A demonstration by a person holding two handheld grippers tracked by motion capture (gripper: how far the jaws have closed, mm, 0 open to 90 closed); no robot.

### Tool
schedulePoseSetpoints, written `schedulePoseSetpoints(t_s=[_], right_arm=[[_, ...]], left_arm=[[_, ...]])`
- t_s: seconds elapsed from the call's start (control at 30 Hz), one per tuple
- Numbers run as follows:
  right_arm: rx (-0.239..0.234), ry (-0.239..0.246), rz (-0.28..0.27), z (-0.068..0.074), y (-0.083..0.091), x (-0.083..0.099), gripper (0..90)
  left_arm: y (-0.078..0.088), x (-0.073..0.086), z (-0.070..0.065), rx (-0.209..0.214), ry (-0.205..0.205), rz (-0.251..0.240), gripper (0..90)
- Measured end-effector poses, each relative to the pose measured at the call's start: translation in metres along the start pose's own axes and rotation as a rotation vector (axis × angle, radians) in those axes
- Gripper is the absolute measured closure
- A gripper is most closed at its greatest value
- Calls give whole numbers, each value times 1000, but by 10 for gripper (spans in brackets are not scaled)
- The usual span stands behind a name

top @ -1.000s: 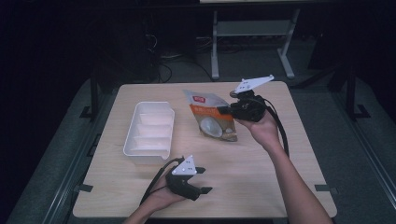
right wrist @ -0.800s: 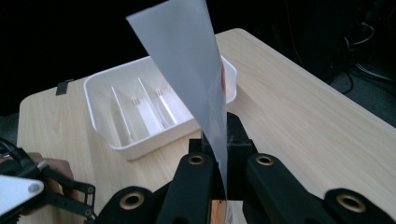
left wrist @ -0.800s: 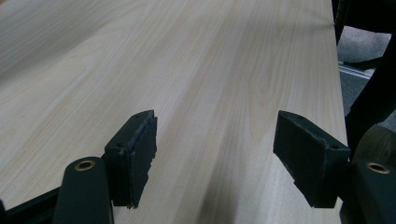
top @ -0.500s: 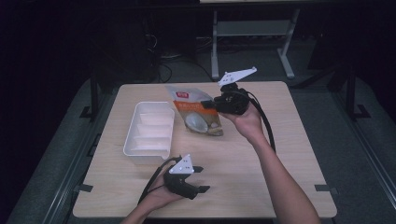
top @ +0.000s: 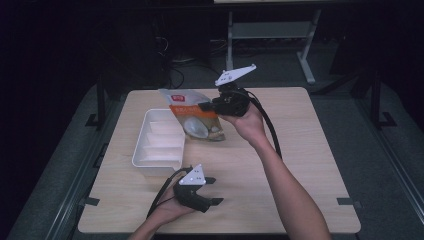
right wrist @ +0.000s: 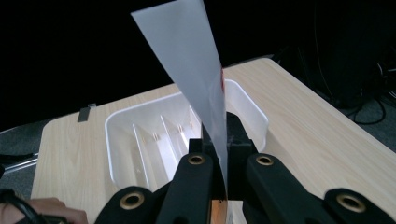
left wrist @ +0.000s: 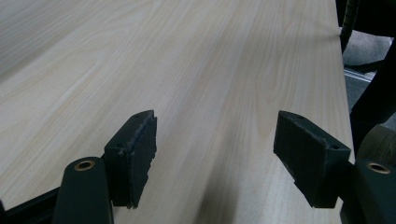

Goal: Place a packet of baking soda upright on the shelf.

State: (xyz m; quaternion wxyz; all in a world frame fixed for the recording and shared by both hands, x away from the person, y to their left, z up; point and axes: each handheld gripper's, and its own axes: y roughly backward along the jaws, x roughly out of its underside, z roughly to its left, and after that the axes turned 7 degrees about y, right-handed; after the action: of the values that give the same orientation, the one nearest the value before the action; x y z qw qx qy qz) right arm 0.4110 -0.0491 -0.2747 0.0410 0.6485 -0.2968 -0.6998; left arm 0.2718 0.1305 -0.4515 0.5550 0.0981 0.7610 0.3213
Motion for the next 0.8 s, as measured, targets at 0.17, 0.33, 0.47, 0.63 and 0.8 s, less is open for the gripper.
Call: schedulePoseSetpoints(t_s=[0.17, 0.33, 0.47, 0.63, 0.8], right_arm=[[-20, 9, -2, 1, -11, -6, 899], [-44, 16, -2, 2, -27, -15, 899], [-57, 21, -11, 5, -38, -20, 899], [-74, 24, -13, 6, -54, -24, 899], [-100, 10, -22, 6, -73, -24, 899]], left_arm=[[0, 0, 0, -6, -3, 4, 294], [-1, 1, -1, -5, -11, 7, 294], [-1, 1, -1, -5, -6, 7, 293], [0, 1, 0, -3, -7, 6, 292], [1, 1, 1, -1, 0, 3, 292]])
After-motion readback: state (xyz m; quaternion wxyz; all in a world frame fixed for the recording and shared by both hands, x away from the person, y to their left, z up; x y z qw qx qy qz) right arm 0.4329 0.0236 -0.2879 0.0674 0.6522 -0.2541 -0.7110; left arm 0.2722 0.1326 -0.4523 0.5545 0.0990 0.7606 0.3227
